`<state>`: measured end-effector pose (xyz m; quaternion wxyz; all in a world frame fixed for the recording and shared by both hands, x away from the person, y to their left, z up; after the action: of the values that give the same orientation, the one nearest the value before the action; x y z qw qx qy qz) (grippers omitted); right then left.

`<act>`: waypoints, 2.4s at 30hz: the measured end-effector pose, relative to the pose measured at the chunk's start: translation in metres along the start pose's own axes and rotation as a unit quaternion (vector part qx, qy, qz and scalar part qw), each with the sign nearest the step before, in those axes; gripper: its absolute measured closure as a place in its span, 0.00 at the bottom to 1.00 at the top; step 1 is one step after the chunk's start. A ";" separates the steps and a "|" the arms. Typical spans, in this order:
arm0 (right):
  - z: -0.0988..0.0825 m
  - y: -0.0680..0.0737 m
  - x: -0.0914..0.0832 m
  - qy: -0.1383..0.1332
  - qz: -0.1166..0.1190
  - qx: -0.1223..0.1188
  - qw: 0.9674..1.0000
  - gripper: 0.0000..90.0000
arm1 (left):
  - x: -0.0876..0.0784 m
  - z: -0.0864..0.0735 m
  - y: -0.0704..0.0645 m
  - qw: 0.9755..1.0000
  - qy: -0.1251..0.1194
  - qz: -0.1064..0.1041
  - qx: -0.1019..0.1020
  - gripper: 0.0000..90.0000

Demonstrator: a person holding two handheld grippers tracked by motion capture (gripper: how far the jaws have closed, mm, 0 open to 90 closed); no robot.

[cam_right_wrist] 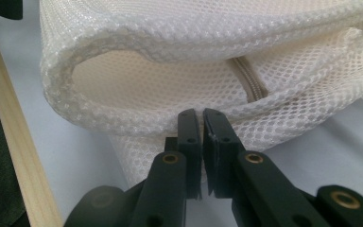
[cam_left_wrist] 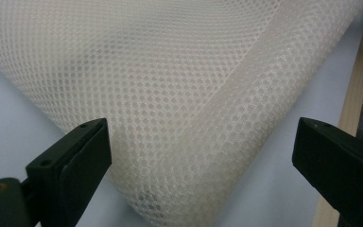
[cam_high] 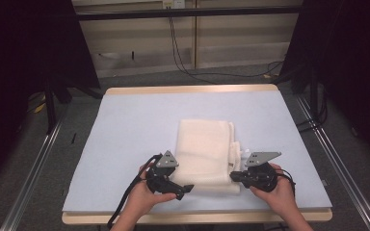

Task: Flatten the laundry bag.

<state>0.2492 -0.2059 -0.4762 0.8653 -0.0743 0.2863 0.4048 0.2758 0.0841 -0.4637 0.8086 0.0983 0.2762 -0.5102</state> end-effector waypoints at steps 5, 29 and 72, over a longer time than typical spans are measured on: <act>-0.001 0.001 -0.001 0.000 -0.008 -0.001 1.000 0.94 | 0.009 -0.001 -0.003 1.000 0.004 0.002 0.015 0.08; -0.008 -0.001 -0.007 0.000 -0.032 0.003 0.999 0.88 | -0.009 0.004 0.015 0.997 -0.041 0.010 -0.063 0.90; 0.004 -0.003 0.011 0.018 -0.020 -0.027 0.999 0.89 | -0.072 -0.041 0.071 0.962 -0.096 0.141 -0.213 0.89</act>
<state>0.2592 -0.1993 -0.4792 0.8655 -0.1107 0.2894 0.3935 0.3001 0.1904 -0.4672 0.8971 -0.0879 0.2833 -0.3275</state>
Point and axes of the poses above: each handheld gripper's, and its own axes: x roughly forward along the jaws, z roughly out of its top, y roughly to its left, the point moved 2 cm from there along x, roughly forward along the jaws, and after that the axes turned 10 degrees about -y, right-handed, at the moved point
